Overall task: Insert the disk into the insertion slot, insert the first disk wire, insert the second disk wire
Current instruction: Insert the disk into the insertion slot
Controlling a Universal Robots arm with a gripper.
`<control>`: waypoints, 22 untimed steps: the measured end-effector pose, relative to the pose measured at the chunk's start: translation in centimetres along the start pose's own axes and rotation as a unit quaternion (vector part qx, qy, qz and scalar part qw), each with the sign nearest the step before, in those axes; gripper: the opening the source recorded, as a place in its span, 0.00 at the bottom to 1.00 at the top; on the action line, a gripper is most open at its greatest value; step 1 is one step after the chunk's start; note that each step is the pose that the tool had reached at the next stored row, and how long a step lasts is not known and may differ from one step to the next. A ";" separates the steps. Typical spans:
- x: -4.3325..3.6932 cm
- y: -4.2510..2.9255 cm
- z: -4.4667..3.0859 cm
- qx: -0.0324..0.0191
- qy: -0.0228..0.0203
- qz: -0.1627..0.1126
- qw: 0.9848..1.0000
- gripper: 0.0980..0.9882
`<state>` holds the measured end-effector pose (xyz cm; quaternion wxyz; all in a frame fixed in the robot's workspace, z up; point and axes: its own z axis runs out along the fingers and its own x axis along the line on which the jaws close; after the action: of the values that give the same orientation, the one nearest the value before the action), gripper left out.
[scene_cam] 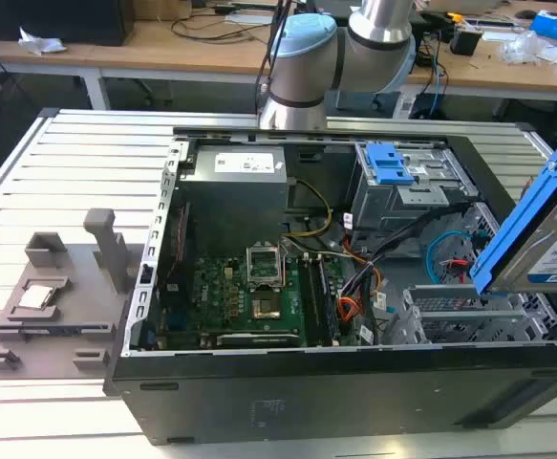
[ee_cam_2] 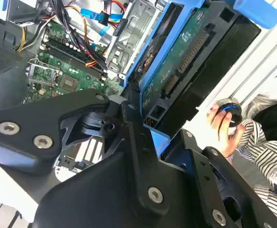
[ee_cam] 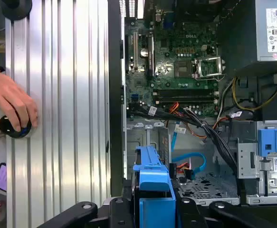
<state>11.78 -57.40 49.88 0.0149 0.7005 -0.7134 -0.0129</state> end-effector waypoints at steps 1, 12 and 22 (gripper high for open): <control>0.01 0.04 0.17 0.000 0.000 0.000 1.000 0.30; 0.00 -0.01 1.53 0.000 0.000 0.000 1.000 0.30; -0.01 -0.03 2.25 0.000 0.000 0.000 1.000 0.30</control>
<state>11.72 -57.40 47.63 0.0149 0.7005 -0.7134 -0.0129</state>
